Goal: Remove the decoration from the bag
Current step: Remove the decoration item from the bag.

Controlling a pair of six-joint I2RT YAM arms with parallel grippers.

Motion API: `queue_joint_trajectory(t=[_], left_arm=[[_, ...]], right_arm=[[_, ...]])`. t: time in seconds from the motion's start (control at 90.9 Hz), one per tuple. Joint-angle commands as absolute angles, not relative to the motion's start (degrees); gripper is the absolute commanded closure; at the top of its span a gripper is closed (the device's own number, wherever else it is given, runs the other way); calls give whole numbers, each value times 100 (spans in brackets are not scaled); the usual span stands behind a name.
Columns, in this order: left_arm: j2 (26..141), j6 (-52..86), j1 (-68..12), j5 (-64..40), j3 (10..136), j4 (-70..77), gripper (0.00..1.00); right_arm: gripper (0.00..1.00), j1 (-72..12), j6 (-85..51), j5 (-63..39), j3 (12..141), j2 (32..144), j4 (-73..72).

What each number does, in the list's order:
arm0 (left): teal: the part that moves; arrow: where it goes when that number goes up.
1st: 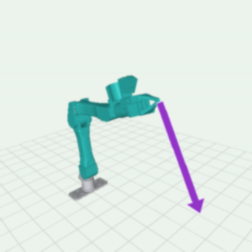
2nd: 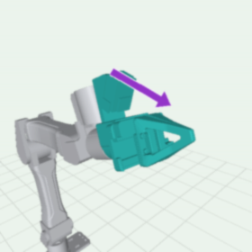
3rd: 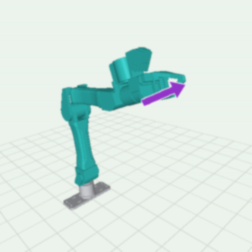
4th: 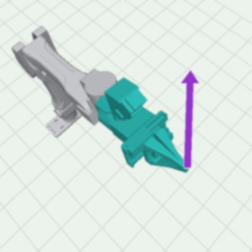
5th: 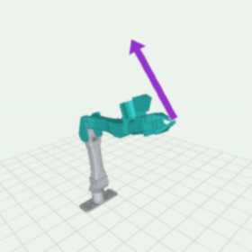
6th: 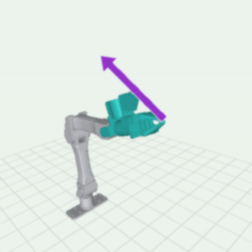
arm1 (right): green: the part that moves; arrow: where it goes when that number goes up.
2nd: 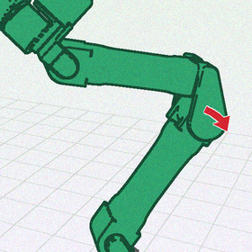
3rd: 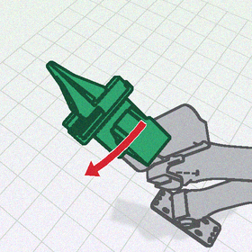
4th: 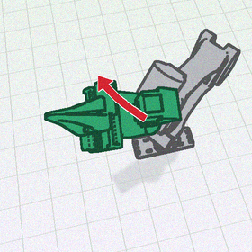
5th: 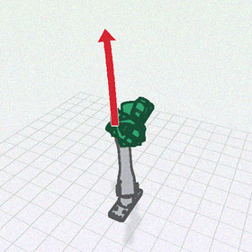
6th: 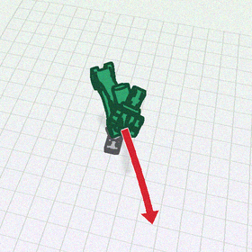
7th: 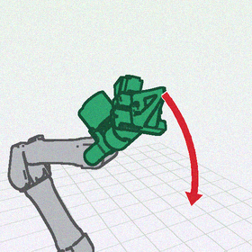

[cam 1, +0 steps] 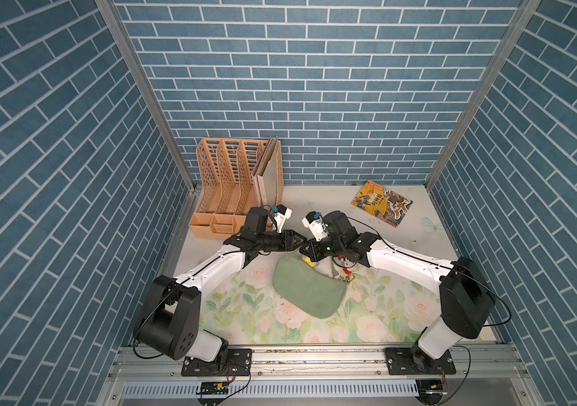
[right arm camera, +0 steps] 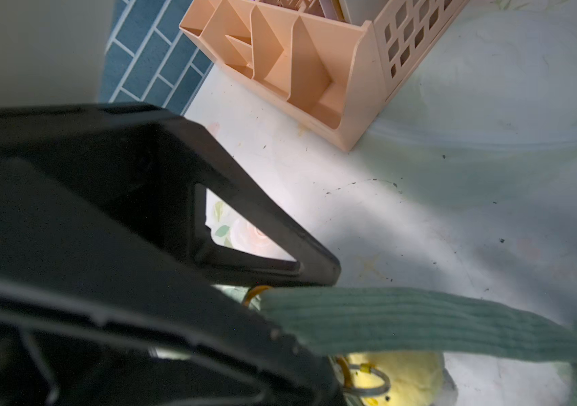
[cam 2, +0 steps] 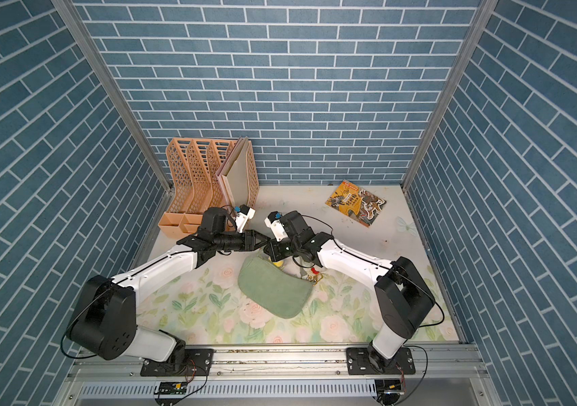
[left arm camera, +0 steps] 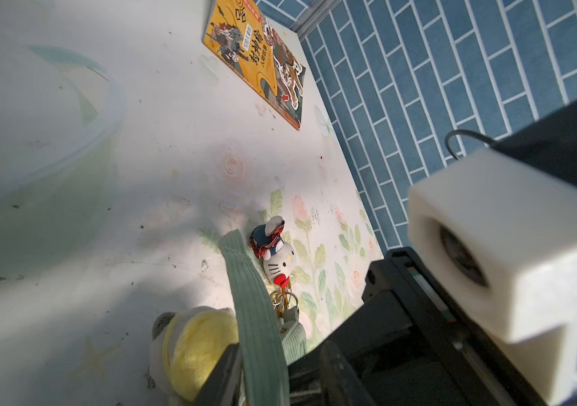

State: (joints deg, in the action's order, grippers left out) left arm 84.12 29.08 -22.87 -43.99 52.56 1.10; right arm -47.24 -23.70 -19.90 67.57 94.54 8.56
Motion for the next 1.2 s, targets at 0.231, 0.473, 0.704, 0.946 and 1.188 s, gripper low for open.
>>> queue_joint_trajectory(t=[0.231,0.473,0.704,0.946,1.188], left_arm=[[8200,2939,-2341,-4845,5124,405,85],[7944,2923,-2342,-4900,5071,472,90],[7758,2896,-2342,-4926,4931,639,90],[7735,2745,-2334,-4970,4996,646,80],[7886,2971,-2364,-4978,4954,751,67]], right_arm=[[100,-4744,-2863,-2173,6779,9684,410],[100,-4720,-3507,-2533,6585,9893,-136],[100,-4617,-4028,-2815,6407,9969,-717],[100,-4605,-4016,-2810,6352,9913,-633],[100,-4610,-3850,-2704,6334,9723,-411]])
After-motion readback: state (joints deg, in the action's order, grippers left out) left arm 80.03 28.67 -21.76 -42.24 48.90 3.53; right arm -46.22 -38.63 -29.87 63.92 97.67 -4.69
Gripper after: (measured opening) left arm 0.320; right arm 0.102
